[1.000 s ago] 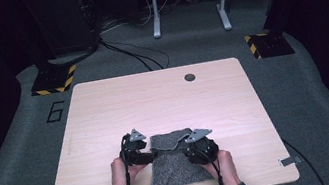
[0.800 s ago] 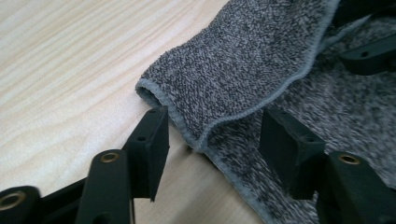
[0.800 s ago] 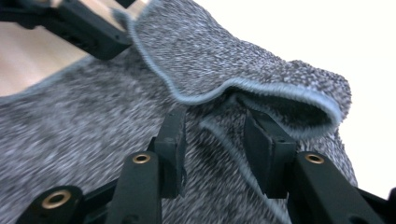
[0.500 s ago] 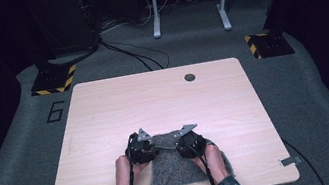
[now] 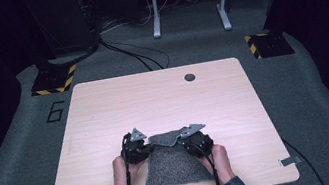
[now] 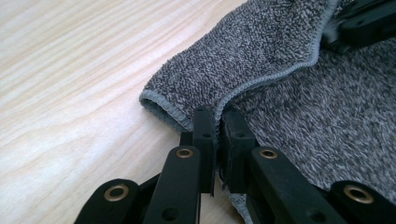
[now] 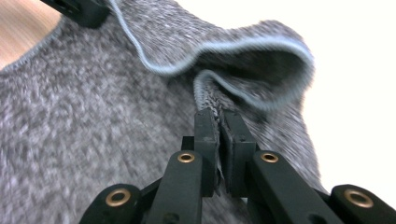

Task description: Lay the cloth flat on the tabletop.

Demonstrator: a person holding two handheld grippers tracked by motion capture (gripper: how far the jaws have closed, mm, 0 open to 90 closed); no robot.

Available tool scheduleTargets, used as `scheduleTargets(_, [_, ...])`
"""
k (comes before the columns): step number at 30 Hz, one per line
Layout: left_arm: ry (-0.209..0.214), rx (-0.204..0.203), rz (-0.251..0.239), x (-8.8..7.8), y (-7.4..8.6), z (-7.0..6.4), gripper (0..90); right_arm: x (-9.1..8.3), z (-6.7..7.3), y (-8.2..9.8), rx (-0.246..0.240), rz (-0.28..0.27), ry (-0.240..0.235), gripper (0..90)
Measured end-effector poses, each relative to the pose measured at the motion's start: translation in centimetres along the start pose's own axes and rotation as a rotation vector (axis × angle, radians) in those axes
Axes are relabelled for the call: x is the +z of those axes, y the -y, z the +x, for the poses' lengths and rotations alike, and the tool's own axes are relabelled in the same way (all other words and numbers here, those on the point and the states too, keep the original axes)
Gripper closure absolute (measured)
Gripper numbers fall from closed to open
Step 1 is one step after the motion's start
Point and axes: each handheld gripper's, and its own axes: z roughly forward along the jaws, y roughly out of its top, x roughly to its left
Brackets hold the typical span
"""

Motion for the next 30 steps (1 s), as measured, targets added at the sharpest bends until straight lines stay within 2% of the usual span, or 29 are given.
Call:
scheduleTargets(3, [-0.008, -0.010, -0.009, -0.3, 0.1, 0.2, 84.7, -1.1, -0.8, 0.5, 0.009, -0.011, 0.018, 85.9])
scheduleTargets(6, [-0.005, -0.024, -0.007, -0.5, 0.3, 0.5, 83.7, -2.1, -1.9, 1.1, 0.048, -0.019, 0.036, 85.8])
scheduleTargets(9, [0.001, -0.031, 0.013, -0.4, 0.5, 0.7, 80.0, -2.6, -3.2, 1.6, 0.085, -0.028, 0.032, 85.7])
scheduleTargets(11, [0.013, -0.032, 0.033, -0.3, 0.6, 0.8, 74.1, -2.4, -3.7, 2.0, 0.111, -0.020, 0.020, 85.6])
scheduleTargets(13, [0.015, -0.032, 0.052, -0.4, 0.7, 0.8, 62.8, -2.0, -3.9, 2.3, 0.125, -0.011, 0.002, 85.1])
scheduleTargets(15, [0.005, -0.043, 0.061, -0.5, 0.8, 0.7, 52.2, -1.7, -3.9, 2.6, 0.112, -0.005, -0.010, 82.8])
scheduleTargets(17, [-0.009, -0.032, 0.061, -0.8, 0.8, 0.6, 45.8, -1.7, -3.7, 2.6, 0.118, -0.007, -0.014, 78.7])
scheduleTargets(20, [-0.030, 0.013, 0.054, -1.3, 0.4, 0.2, 41.8, -2.2, -3.2, 2.5, 0.124, -0.031, -0.021, 68.1])
scheduleTargets(22, [-0.026, 0.045, 0.040, -1.2, 0.0, -0.1, 40.8, -2.4, -2.9, 2.2, 0.117, -0.039, -0.021, 60.6])
scheduleTargets(24, [0.001, 0.111, 0.010, -1.2, -0.5, -0.3, 39.4, -2.4, -2.4, 2.0, 0.120, -0.037, -0.025, 54.2])
scheduleTargets(25, [0.032, 0.119, 0.002, -1.1, -0.7, -0.3, 40.3, -2.3, -2.3, 1.8, 0.103, -0.038, -0.026, 51.5])
scheduleTargets(28, [0.046, 0.151, 0.030, -0.6, -1.2, -0.7, 40.1, -1.9, -1.7, 1.5, 0.080, -0.034, -0.042, 46.1])
scheduleTargets(30, [0.040, 0.166, 0.053, -0.4, -1.2, -0.9, 40.7, -1.7, -1.1, 1.3, 0.059, -0.029, -0.057, 42.0])
